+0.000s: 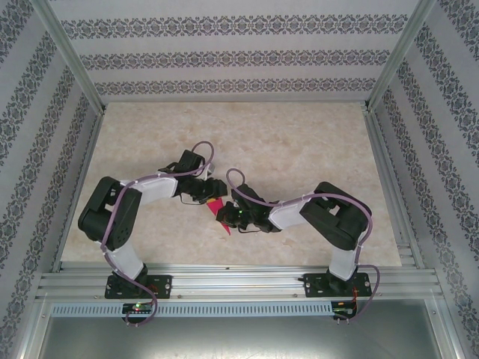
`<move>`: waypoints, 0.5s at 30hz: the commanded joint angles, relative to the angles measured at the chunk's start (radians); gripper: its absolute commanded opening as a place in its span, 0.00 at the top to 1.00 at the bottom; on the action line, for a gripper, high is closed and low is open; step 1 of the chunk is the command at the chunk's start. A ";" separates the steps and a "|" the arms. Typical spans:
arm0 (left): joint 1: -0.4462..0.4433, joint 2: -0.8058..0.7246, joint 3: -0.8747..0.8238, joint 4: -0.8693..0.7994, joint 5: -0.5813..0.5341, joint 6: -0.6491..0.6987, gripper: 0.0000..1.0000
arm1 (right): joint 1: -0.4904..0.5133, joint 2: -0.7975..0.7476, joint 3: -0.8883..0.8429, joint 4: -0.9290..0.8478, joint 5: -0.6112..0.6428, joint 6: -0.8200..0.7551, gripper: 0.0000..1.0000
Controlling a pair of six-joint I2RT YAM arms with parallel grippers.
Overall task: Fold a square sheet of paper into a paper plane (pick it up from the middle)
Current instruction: Fold the wing for the fifth time at the center of the table.
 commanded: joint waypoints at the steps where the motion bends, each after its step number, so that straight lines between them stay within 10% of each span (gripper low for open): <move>1: 0.000 -0.081 0.035 -0.023 -0.009 0.022 0.48 | 0.018 0.048 -0.033 -0.094 0.033 0.015 0.95; 15: 0.047 -0.005 -0.063 0.088 -0.098 -0.022 0.52 | 0.016 0.039 -0.031 -0.111 0.034 0.018 0.95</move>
